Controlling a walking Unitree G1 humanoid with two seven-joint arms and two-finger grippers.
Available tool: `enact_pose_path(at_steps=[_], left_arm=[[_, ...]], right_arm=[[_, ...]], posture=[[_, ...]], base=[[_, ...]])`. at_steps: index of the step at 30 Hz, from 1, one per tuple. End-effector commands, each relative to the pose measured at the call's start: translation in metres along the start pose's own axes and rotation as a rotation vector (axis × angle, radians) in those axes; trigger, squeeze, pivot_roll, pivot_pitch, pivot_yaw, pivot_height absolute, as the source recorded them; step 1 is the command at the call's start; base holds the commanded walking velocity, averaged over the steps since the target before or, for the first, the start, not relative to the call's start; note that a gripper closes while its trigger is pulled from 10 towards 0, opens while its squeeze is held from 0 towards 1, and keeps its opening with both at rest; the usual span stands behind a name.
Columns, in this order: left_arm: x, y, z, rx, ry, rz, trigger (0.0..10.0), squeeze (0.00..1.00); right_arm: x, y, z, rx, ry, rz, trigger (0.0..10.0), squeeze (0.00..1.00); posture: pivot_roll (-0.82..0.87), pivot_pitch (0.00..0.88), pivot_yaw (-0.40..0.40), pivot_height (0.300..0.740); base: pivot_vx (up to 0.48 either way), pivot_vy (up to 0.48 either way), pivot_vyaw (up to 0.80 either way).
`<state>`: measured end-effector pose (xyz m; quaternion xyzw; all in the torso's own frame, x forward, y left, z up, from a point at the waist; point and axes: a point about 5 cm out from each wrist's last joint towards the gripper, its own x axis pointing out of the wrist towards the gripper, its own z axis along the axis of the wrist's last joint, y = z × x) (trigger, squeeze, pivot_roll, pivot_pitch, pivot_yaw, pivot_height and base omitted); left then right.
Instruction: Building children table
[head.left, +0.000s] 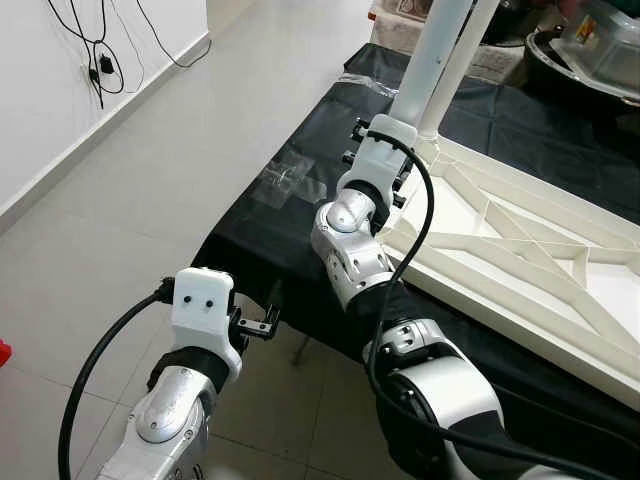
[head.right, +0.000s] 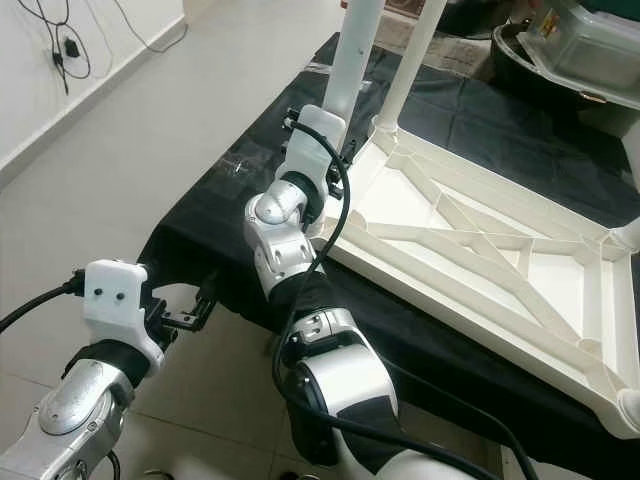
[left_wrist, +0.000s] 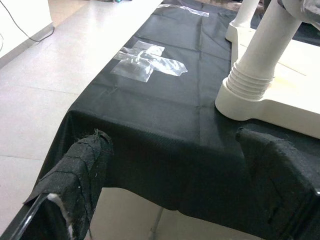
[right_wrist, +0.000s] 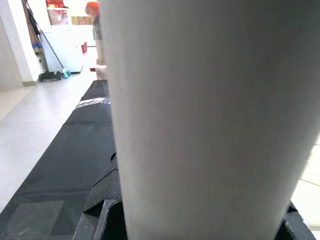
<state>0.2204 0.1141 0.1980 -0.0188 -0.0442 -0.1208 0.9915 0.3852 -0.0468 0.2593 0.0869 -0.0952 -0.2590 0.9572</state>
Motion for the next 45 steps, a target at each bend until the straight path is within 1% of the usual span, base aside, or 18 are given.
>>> enact_pose_path(at_steps=[1,5,6,7,8,10,11,13,17,19,21,27,33,35,36,39,42,45], left_arm=[[-0.001,-0.001,-0.006,-0.004,0.024,-0.006,10.0,0.0],[-0.001,-0.001,-0.006,-0.004,0.023,-0.006,10.0,0.0],[-0.001,-0.001,-0.006,-0.003,0.024,-0.006,10.0,0.0],[-0.001,-0.001,-0.006,-0.003,0.024,-0.006,10.0,0.0],[-0.001,-0.001,-0.006,-0.003,0.024,-0.007,10.0,0.0],[-0.001,-0.001,-0.006,-0.004,0.023,-0.006,10.0,0.0],[-0.001,-0.001,-0.006,-0.004,0.023,-0.006,10.0,0.0],[-0.001,-0.001,-0.006,-0.004,0.022,-0.006,10.0,0.0],[-0.002,-0.001,-0.006,-0.005,0.023,-0.007,10.0,0.0],[-0.002,-0.001,-0.006,-0.007,0.023,-0.008,10.0,0.0],[-0.003,-0.001,-0.007,-0.006,0.025,-0.009,10.0,0.0],[-0.003,-0.001,-0.007,-0.005,0.027,-0.01,10.0,0.0],[-0.002,-0.001,-0.008,-0.004,0.028,-0.011,10.0,0.0],[-0.002,-0.001,-0.008,-0.005,0.03,-0.012,10.0,0.0],[-0.002,-0.001,-0.008,-0.005,0.03,-0.012,10.0,0.0],[-0.002,-0.002,-0.008,-0.005,0.031,-0.014,10.0,0.0],[-0.002,-0.002,-0.008,-0.006,0.031,-0.014,10.0,0.0],[-0.002,-0.002,-0.008,-0.006,0.03,-0.014,10.0,0.0]], right_arm=[[-0.006,-0.016,-0.049,-0.102,0.213,-0.05,10.0,0.0],[-0.003,-0.014,-0.041,-0.088,0.182,-0.046,10.0,0.0],[0.002,-0.009,-0.025,-0.062,0.136,-0.037,10.0,0.0],[0.002,-0.009,-0.025,-0.062,0.136,-0.037,10.0,0.0],[0.004,-0.008,-0.019,-0.051,0.119,-0.035,10.0,0.0],[0.011,-0.004,0.004,0.003,0.059,-0.034,10.0,0.0],[0.011,-0.004,0.004,0.003,0.059,-0.034,10.0,0.0],[0.013,-0.002,0.013,0.02,0.037,-0.033,10.0,0.0],[0.015,-0.001,0.02,0.039,0.025,-0.035,10.0,0.0],[0.016,-0.001,0.026,0.046,0.002,-0.035,10.0,0.0],[0.016,-0.001,0.026,0.044,0.003,-0.04,10.0,0.0],[0.012,-0.004,0.009,0.01,0.039,-0.035,10.0,0.0],[0.011,-0.007,0.001,-0.005,0.051,-0.039,10.0,0.0],[0.008,-0.012,-0.013,-0.032,0.08,-0.042,10.0,0.0],[0.008,-0.012,-0.013,-0.032,0.08,-0.042,10.0,0.0],[0.002,-0.019,-0.033,-0.066,0.131,-0.044,10.0,0.0],[-0.001,-0.021,-0.041,-0.079,0.151,-0.04,10.0,0.0],[-0.002,-0.022,-0.044,-0.085,0.161,-0.039,10.0,0.0]], posture=[[0.25,0.212,-0.158,0.74],[0.25,0.212,-0.158,0.74],[0.25,0.212,-0.159,0.74],[0.25,0.212,-0.159,0.74],[0.25,0.212,-0.159,0.74],[0.24,0.211,-0.16,0.74],[0.24,0.211,-0.16,0.74],[0.24,0.211,-0.16,0.74],[0.24,0.211,-0.16,0.74],[0.24,0.211,-0.16,0.74],[0.24,0.212,-0.159,0.74],[0.24,0.213,-0.157,0.74],[0.24,0.212,-0.156,0.74],[0.25,0.214,-0.153,0.74],[0.25,0.214,-0.153,0.74],[0.25,0.213,-0.154,0.74],[0.25,0.213,-0.154,0.74],[0.25,0.213,-0.154,0.74]], base=[[0.0,0.0,0.0],[0.0,0.0,0.0],[0.0,0.0,0.0],[0.0,0.0,0.0],[0.0,0.0,0.0],[0.0,0.0,0.0],[0.0,0.0,0.0],[0.0,0.0,0.0],[0.0,0.0,0.0],[0.0,0.0,0.0],[0.0,0.0,0.0],[0.0,0.0,0.0],[0.0,0.0,0.0],[0.0,0.0,0.0],[0.0,0.0,0.0],[0.0,0.0,0.0],[0.0,0.0,0.0],[0.0,0.0,0.0]])
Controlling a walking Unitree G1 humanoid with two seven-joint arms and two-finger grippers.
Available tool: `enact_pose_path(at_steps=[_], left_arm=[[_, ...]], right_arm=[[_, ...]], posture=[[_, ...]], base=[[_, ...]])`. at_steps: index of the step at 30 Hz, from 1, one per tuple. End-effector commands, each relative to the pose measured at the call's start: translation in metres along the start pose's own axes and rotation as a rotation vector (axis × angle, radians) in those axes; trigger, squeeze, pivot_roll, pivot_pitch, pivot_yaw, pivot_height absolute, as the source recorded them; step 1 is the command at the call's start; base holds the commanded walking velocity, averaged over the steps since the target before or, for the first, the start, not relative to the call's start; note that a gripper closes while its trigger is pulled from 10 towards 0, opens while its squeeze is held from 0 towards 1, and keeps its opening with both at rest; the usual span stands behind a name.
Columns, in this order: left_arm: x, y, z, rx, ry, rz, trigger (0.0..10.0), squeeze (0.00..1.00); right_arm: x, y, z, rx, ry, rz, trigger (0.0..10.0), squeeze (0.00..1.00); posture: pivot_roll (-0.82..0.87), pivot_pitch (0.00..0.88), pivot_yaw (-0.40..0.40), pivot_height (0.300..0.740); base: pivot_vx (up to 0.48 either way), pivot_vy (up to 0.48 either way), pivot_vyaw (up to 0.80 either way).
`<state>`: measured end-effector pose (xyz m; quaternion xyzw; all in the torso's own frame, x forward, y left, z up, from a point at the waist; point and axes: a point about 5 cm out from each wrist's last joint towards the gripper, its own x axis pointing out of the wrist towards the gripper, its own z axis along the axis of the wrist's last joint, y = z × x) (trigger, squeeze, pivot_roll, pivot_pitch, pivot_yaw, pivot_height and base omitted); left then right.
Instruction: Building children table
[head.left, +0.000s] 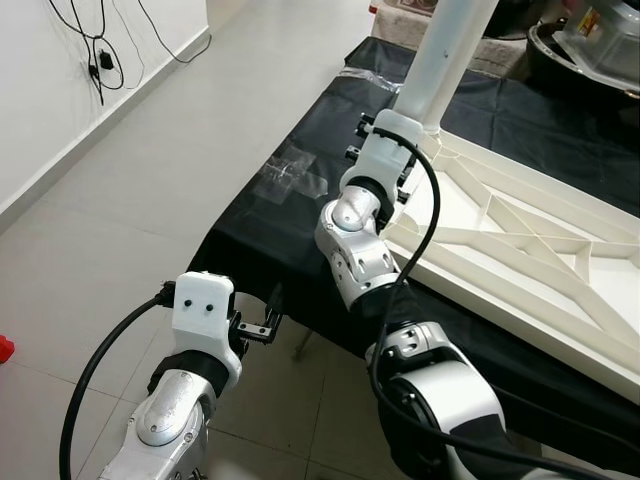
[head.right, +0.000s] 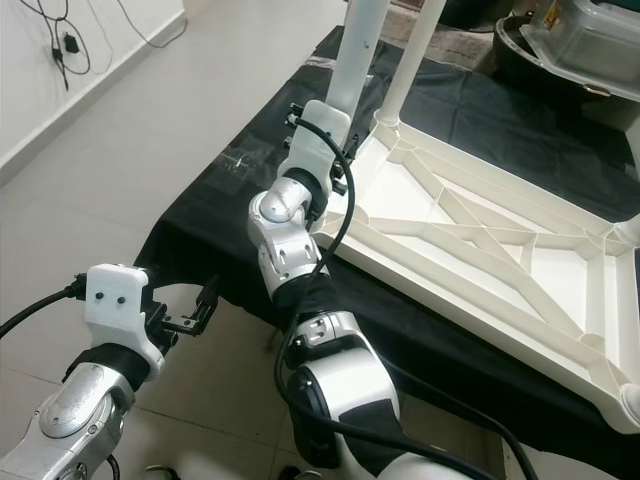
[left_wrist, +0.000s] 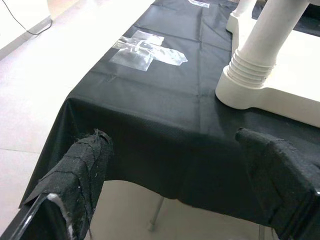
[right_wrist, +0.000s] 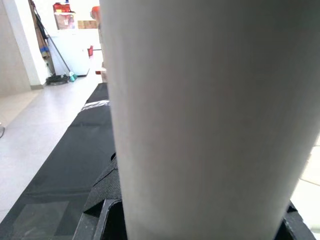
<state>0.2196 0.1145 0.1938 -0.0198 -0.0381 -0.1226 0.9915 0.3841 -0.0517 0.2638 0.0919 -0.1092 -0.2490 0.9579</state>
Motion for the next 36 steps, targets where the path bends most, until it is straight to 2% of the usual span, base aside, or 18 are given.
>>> enact_pose_path(at_steps=[1,3,5,8,9,10,12,13,15,20,30,32,34,36], left_arm=[[-0.001,-0.002,-0.004,-0.001,0.018,-0.011,10.0,0.0],[-0.001,-0.002,-0.004,-0.001,0.018,-0.011,10.0,0.0],[-0.001,-0.002,-0.005,0.0,0.018,-0.011,10.0,0.0],[-0.001,-0.002,-0.005,0.001,0.018,-0.011,10.0,0.0],[-0.001,-0.002,-0.005,0.001,0.016,-0.012,10.0,0.0],[-0.001,-0.002,-0.005,0.001,0.016,-0.012,10.0,0.0],[0.0,-0.001,-0.005,0.002,0.015,-0.013,10.0,0.0],[0.0,-0.001,-0.005,0.002,0.015,-0.013,10.0,0.0],[0.0,-0.001,-0.005,0.003,0.014,-0.014,10.0,0.0],[0.0,-0.001,-0.005,0.005,0.013,-0.018,10.0,0.0],[0.001,0.0,-0.005,0.007,0.012,-0.021,10.0,0.0],[0.001,-0.001,-0.005,0.007,0.012,-0.021,10.0,0.0],[0.001,-0.001,-0.005,0.007,0.011,-0.022,10.0,0.0],[0.001,-0.001,-0.005,0.006,0.011,-0.022,10.0,0.0]], right_arm=[[-0.005,-0.019,-0.048,-0.099,0.182,-0.059,10.0,0.0],[-0.004,-0.019,-0.046,-0.094,0.17,-0.053,10.0,0.0],[0.002,-0.013,-0.027,-0.048,0.118,-0.039,10.0,0.0],[0.006,-0.01,-0.015,-0.023,0.084,-0.033,10.0,0.0],[0.01,-0.007,-0.001,0.006,0.044,-0.031,10.0,0.0],[0.01,-0.007,-0.001,0.006,0.044,-0.031,10.0,0.0],[0.019,-0.004,0.032,0.071,-0.051,-0.027,10.0,0.0],[0.019,-0.004,0.032,0.071,-0.051,-0.027,10.0,0.0],[0.023,-0.003,0.055,0.114,-0.119,-0.026,10.0,0.0],[0.025,-0.004,0.074,0.153,-0.17,-0.024,10.0,0.0],[0.024,-0.004,0.085,0.183,-0.208,-0.014,10.0,0.0],[0.023,-0.003,0.081,0.175,-0.194,-0.008,10.0,0.0],[0.02,-0.003,0.056,0.119,-0.132,0.008,10.0,0.0],[0.019,-0.003,0.051,0.107,-0.119,0.01,10.0,0.0]], posture=[[0.25,0.213,-0.154,0.74],[0.25,0.213,-0.154,0.74],[0.25,0.198,-0.154,0.74],[0.25,0.198,-0.154,0.74],[0.25,0.194,-0.155,0.74],[0.25,0.194,-0.155,0.74],[0.25,0.188,-0.154,0.74],[0.25,0.188,-0.154,0.74],[0.25,0.185,-0.152,0.74],[0.25,0.183,-0.15,0.74],[0.25,0.185,-0.147,0.74],[0.25,0.185,-0.147,0.74],[0.25,0.191,-0.149,0.74],[0.25,0.191,-0.149,0.74]], base=[[0.0,0.0,0.0],[0.0,0.0,0.0],[0.0,0.0,0.0],[0.0,0.0,0.0],[0.0,0.0,0.0],[0.0,0.0,0.0],[0.0,0.0,0.0],[0.0,0.0,0.0],[0.0,0.0,0.0],[0.0,0.0,0.0],[0.0,0.0,0.0],[0.0,0.0,0.0],[0.0,0.0,0.0],[0.0,0.0,0.0]])
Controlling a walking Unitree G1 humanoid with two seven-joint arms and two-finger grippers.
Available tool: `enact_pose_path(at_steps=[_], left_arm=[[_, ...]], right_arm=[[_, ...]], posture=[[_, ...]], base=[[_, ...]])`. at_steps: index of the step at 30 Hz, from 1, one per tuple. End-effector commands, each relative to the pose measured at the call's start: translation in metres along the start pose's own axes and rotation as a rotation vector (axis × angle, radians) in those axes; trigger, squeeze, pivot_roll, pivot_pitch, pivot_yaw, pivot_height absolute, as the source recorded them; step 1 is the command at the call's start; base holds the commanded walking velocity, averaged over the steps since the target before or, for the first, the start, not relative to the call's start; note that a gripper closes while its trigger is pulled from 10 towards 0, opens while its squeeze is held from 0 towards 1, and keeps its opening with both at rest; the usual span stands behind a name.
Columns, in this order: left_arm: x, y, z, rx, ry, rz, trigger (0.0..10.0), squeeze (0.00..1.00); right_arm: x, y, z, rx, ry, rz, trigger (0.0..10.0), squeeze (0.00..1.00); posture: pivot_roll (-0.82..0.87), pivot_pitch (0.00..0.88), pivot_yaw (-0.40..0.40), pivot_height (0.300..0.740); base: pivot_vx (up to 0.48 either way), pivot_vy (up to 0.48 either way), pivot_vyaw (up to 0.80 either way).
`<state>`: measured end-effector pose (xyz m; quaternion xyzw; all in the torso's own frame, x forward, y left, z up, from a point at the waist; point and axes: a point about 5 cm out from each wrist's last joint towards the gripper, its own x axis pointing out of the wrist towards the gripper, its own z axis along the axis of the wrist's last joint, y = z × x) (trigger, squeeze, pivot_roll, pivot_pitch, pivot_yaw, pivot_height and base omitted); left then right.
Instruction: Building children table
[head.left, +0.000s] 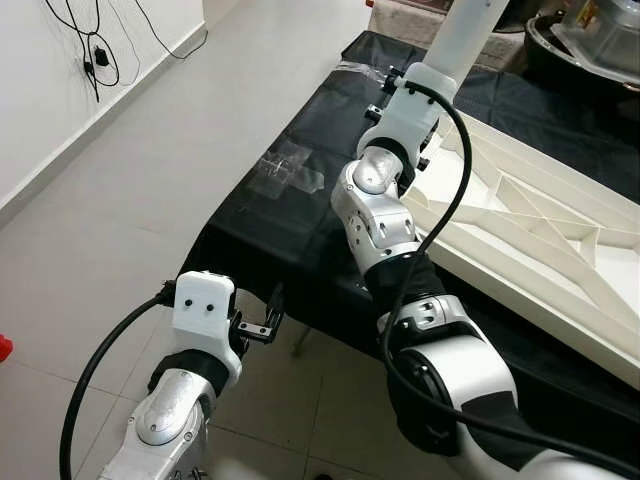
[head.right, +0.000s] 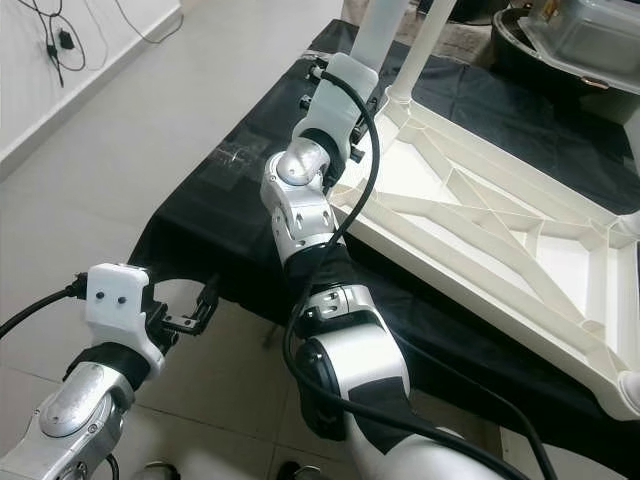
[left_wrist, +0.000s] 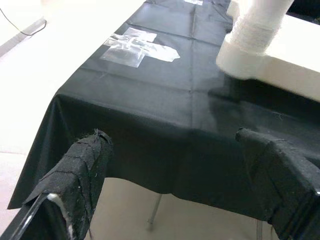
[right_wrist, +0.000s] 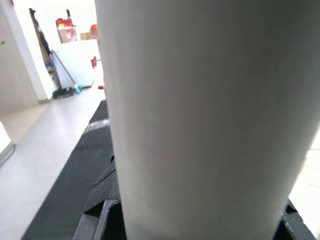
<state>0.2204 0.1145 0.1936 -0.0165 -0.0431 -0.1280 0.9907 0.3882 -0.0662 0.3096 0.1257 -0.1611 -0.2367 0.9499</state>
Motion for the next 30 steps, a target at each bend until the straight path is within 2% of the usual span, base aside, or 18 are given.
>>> enact_pose_path(at_steps=[1,2,4,6,7,11,13,17,19,20,22,23,24,25,26,27,28,30], left_arm=[[0.0,-0.002,-0.005,-0.001,0.02,-0.01,10.0,0.0],[0.0,-0.002,-0.005,-0.001,0.02,-0.01,10.0,0.0],[0.0,-0.001,-0.005,-0.001,0.019,-0.01,10.0,0.0],[0.0,-0.001,-0.005,-0.001,0.019,-0.01,10.0,0.0],[0.0,-0.002,-0.005,-0.002,0.02,-0.01,10.0,0.0],[0.0,-0.002,-0.005,-0.003,0.021,-0.01,10.0,0.0],[-0.002,-0.001,-0.005,-0.001,0.025,-0.007,10.0,0.0],[-0.002,0.0,-0.005,0.001,0.027,-0.005,10.0,0.0],[0.0,0.002,-0.004,0.005,0.021,-0.002,10.0,0.0],[0.0,0.002,-0.004,0.005,0.021,-0.002,10.0,0.0],[0.002,0.004,-0.001,0.016,0.016,0.004,10.0,0.0],[0.005,0.007,0.0,0.029,0.01,0.012,10.0,0.0],[0.005,0.007,0.0,0.029,0.01,0.012,10.0,0.0],[0.007,0.009,0.001,0.039,0.006,0.017,10.0,0.0],[0.008,0.01,0.002,0.044,0.004,0.021,10.0,1.0],[0.008,0.01,0.002,0.044,0.004,0.021,10.0,1.0],[0.012,0.015,0.004,0.067,-0.002,0.026,10.0,1.0],[0.012,0.015,0.004,0.067,-0.002,0.026,10.0,1.0]], right_arm=[[0.002,-0.002,0.007,0.012,-0.037,-0.01,10.0,0.0],[0.002,-0.002,0.007,0.012,-0.037,-0.01,10.0,0.0],[-0.005,-0.008,-0.021,-0.056,0.043,-0.013,10.0,0.0],[-0.005,-0.008,-0.021,-0.056,0.043,-0.013,10.0,0.0],[-0.016,-0.02,-0.059,-0.143,0.159,-0.039,10.0,0.0],[-0.019,-0.024,-0.069,-0.17,0.191,-0.049,10.0,0.0],[-0.02,-0.033,-0.083,-0.172,0.273,-0.102,10.0,0.0],[-0.017,-0.029,-0.078,-0.133,0.263,-0.085,10.0,0.0],[-0.011,-0.018,-0.057,-0.043,0.191,0.015,10.0,0.0],[-0.011,-0.018,-0.057,-0.043,0.191,0.015,10.0,0.0],[-0.007,-0.011,-0.039,0.04,0.137,0.09,10.0,0.0],[-0.007,-0.003,-0.026,0.108,0.101,0.197,10.0,0.0],[-0.007,-0.003,-0.026,0.108,0.101,0.197,10.0,0.0],[-0.008,0.002,-0.018,0.149,0.079,0.271,10.0,0.0],[-0.009,0.005,-0.013,0.174,0.063,0.32,10.0,0.0],[-0.009,0.005,-0.013,0.174,0.063,0.32,10.0,0.0],[-0.012,0.01,-0.009,0.208,0.08,0.397,10.0,0.0],[-0.012,0.01,-0.009,0.208,0.08,0.397,10.0,0.0]], posture=[[0.25,0.191,-0.149,0.74],[0.25,0.191,-0.149,0.74],[0.25,0.193,-0.147,0.74],[0.25,0.193,-0.147,0.74],[0.25,0.198,-0.148,0.74],[0.25,0.198,-0.148,0.74],[0.25,0.204,-0.148,0.74],[0.25,0.204,-0.148,0.74],[0.25,0.204,-0.148,0.74],[0.25,0.204,-0.148,0.74],[0.25,0.204,-0.148,0.74],[0.26,0.198,-0.146,0.74],[0.26,0.198,-0.146,0.74],[0.26,0.198,-0.146,0.74],[0.25,0.194,-0.147,0.74],[0.25,0.194,-0.147,0.74],[0.25,0.194,-0.144,0.74],[0.25,0.194,-0.144,0.74]], base=[[0.0,0.0,0.0],[0.0,0.0,0.0],[0.0,0.0,0.0],[0.0,0.0,0.0],[0.0,0.0,0.0],[0.0,0.0,0.0],[0.0,0.0,0.0],[0.0,0.0,0.0],[0.0,0.0,0.0],[0.0,0.0,0.0],[0.0,0.0,0.0],[0.0,0.0,0.0],[0.0,0.0,0.0],[0.0,0.0,0.0],[0.0,0.0,0.0],[0.0,0.0,0.0],[0.0,0.0,0.0],[0.0,0.0,0.0]])
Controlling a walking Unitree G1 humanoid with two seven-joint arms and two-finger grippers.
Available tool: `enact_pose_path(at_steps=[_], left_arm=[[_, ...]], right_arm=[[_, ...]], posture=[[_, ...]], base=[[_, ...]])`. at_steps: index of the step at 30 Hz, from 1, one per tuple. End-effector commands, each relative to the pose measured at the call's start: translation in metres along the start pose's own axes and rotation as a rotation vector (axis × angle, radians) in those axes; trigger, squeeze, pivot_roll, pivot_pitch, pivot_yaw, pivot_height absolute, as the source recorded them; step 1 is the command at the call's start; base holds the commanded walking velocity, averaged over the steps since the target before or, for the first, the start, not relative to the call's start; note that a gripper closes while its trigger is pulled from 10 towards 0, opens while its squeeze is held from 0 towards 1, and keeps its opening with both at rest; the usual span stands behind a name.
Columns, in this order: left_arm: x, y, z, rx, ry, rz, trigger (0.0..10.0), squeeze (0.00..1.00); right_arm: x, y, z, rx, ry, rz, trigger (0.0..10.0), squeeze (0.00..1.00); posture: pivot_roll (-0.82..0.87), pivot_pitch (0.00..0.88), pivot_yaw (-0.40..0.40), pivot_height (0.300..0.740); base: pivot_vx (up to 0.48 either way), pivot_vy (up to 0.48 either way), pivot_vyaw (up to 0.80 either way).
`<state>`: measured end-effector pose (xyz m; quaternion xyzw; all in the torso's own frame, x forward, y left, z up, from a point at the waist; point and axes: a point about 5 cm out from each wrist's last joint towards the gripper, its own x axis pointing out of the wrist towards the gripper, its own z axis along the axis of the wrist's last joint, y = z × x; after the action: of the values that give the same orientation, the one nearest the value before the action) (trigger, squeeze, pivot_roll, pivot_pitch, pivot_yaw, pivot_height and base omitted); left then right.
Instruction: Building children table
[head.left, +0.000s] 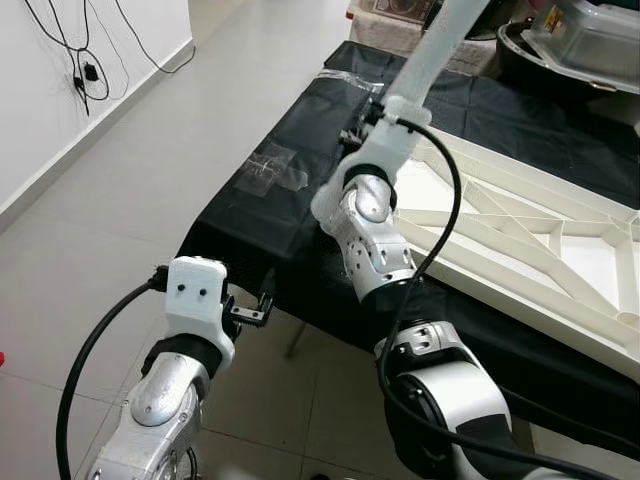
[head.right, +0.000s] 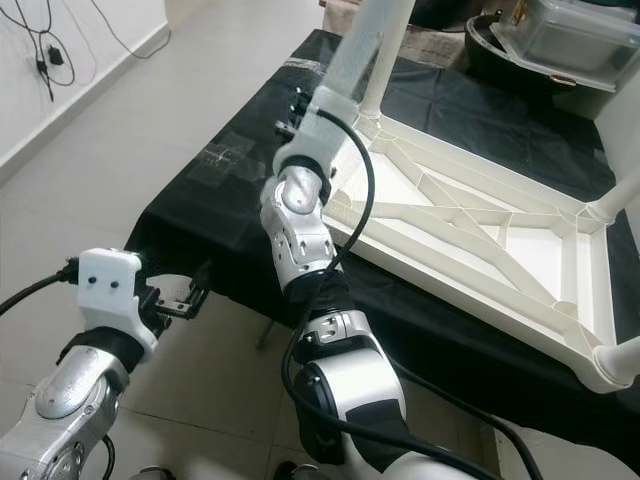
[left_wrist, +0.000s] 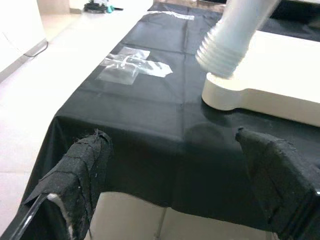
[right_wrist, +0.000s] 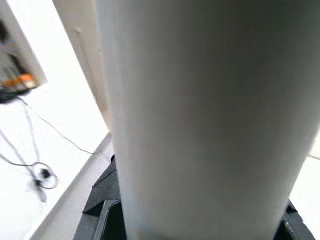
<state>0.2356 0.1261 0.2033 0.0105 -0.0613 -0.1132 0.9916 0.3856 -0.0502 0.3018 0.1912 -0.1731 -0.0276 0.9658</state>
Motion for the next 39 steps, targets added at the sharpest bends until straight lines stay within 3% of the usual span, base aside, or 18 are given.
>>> enact_pose_path(at_steps=[1,2,4,5,7,8,9,11,16,19,21,24,39], left_arm=[[-0.001,0.0,-0.005,0.008,0.027,-0.001,10.0,1.0],[0.006,0.006,-0.004,0.056,0.025,0.011,10.0,1.0],[0.006,0.006,-0.004,0.056,0.025,0.011,10.0,1.0],[0.016,0.014,-0.004,0.107,0.031,0.013,10.0,1.0],[0.016,0.014,-0.004,0.107,0.031,0.013,10.0,1.0],[0.028,0.018,-0.005,0.153,0.053,-0.018,10.0,0.0],[0.028,0.018,-0.005,0.153,0.053,-0.018,10.0,0.0],[0.044,0.02,-0.009,0.194,0.084,-0.092,10.0,0.0],[0.054,0.018,-0.012,0.2,0.091,-0.126,10.0,0.0],[0.057,0.015,-0.012,0.194,0.091,-0.148,10.0,0.0],[0.06,0.005,-0.014,0.151,0.094,-0.248,10.0,0.0],[0.061,-0.001,-0.016,0.143,0.099,-0.297,10.0,0.0],[0.069,0.002,-0.019,0.173,0.097,-0.312,10.0,0.0]], right_arm=[[-0.001,0.0,-0.001,0.015,0.011,0.006,10.0,0.0],[-0.005,0.005,-0.001,0.032,0.036,0.077,10.0,0.0],[-0.005,0.005,-0.001,0.032,0.036,0.077,10.0,0.0],[-0.013,0.009,-0.006,0.076,0.089,0.168,10.0,0.0],[-0.013,0.009,-0.006,0.076,0.089,0.168,10.0,0.0],[-0.024,0.014,-0.012,0.108,0.139,0.278,10.0,0.0],[-0.024,0.014,-0.012,0.108,0.139,0.278,10.0,0.0],[-0.04,0.021,-0.02,0.16,0.209,0.41,10.0,0.0],[-0.048,0.026,-0.023,0.19,0.234,0.492,10.0,0.0],[-0.05,0.027,-0.022,0.196,0.236,0.521,10.0,0.0],[-0.057,0.029,-0.022,0.22,0.263,0.58,10.0,0.0],[-0.061,0.03,-0.021,0.22,0.278,0.604,10.0,0.0],[-0.077,0.031,-0.024,0.221,0.324,0.67,10.0,0.0]], posture=[[0.25,0.194,-0.144,0.74],[0.25,0.192,-0.141,0.74],[0.25,0.192,-0.141,0.74],[0.24,0.191,-0.139,0.74],[0.24,0.191,-0.139,0.74],[0.24,0.19,-0.137,0.74],[0.24,0.19,-0.137,0.74],[0.24,0.188,-0.135,0.74],[0.24,0.188,-0.134,0.74],[0.24,0.188,-0.134,0.74],[0.24,0.188,-0.134,0.74],[0.24,0.187,-0.131,0.74],[0.23,0.18,-0.129,0.74]], base=[[0.0,0.0,0.0],[0.0,0.0,0.0],[0.0,0.0,0.0],[0.0,0.0,0.0],[0.0,0.0,0.0],[0.0,0.0,0.0],[0.0,0.0,0.0],[0.0,0.0,0.0],[0.0,0.0,0.0],[0.0,0.0,0.0],[0.0,0.0,0.0],[0.0,0.0,0.0],[0.0,0.0,0.0]])
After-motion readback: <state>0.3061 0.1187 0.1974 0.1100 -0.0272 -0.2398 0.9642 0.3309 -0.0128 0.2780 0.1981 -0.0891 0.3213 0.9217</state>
